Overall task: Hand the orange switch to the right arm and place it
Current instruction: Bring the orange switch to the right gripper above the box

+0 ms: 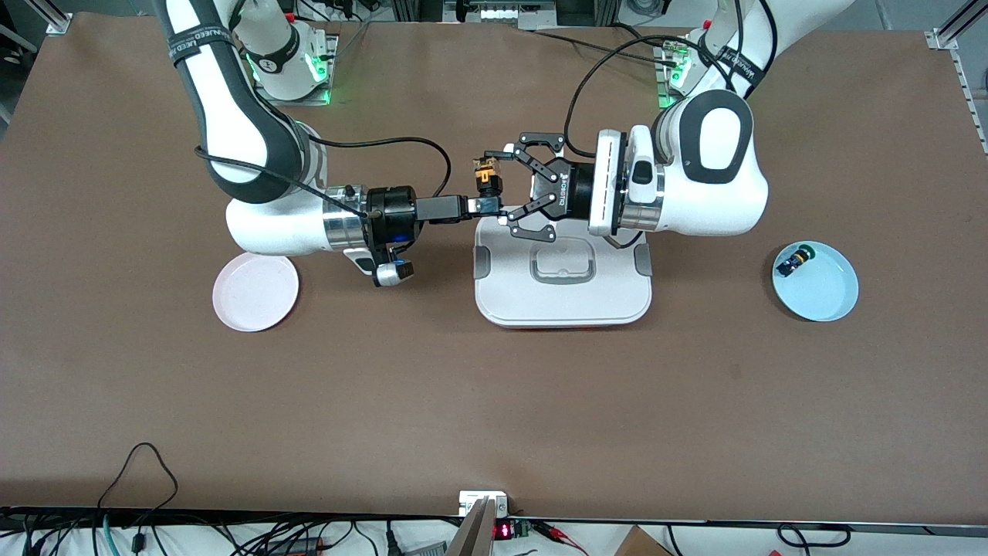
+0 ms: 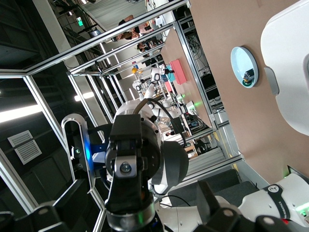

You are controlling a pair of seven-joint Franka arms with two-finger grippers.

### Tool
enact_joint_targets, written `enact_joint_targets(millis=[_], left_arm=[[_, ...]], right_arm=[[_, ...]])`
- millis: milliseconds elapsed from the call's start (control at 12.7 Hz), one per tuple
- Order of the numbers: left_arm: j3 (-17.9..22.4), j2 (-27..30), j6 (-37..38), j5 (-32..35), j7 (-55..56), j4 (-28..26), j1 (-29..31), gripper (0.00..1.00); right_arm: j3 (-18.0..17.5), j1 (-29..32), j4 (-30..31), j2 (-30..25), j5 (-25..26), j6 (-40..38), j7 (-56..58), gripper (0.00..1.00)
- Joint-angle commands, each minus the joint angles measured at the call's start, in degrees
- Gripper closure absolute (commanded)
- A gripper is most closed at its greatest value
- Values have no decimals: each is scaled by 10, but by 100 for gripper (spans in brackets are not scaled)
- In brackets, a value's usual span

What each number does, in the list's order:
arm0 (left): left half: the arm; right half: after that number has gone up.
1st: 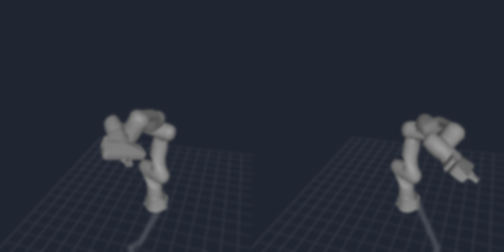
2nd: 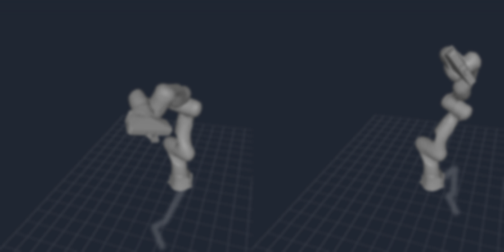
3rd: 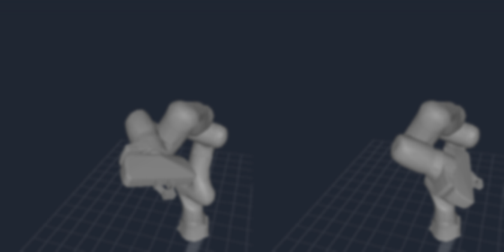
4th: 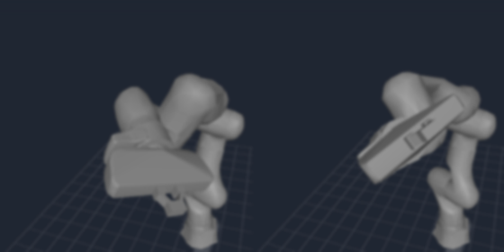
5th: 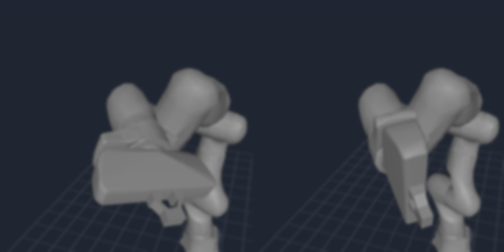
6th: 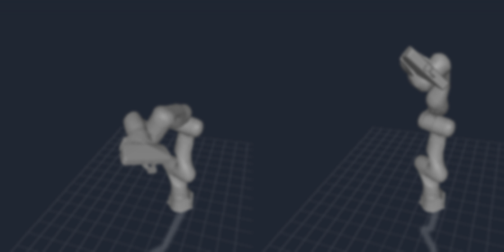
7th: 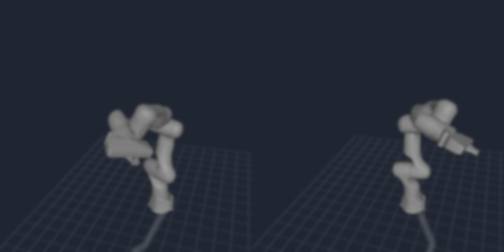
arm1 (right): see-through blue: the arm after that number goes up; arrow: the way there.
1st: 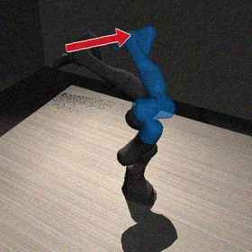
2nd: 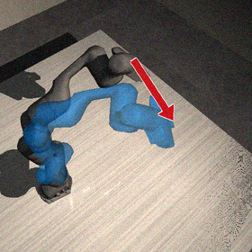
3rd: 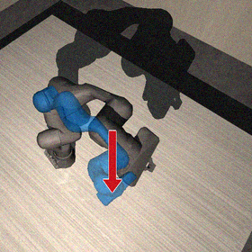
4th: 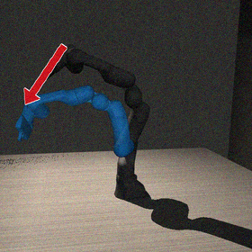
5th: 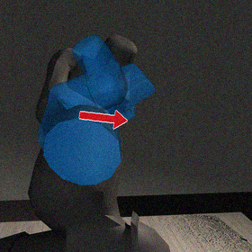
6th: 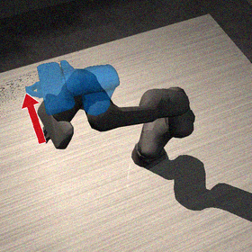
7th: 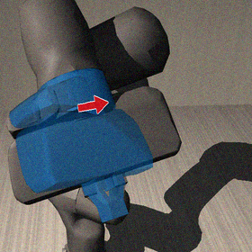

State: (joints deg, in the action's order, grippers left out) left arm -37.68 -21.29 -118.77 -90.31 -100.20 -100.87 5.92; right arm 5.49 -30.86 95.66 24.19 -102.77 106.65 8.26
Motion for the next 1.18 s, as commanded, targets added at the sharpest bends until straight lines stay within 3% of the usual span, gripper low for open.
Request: enact_joint_targets(millis=[0,946,1104], left_arm=[[1,4,-7,-19,3,4,-4,100],[1,-1,-7,-19,1,4,-4,100],[1,-1,-6,-19,1,4,-4,100]], right_arm=[[1,4,12,-7,-14,-4,3,0],[1,13,41,-27,-45,-42,-17,0],[1,13,41,-28,-45,-43,-17,5]])
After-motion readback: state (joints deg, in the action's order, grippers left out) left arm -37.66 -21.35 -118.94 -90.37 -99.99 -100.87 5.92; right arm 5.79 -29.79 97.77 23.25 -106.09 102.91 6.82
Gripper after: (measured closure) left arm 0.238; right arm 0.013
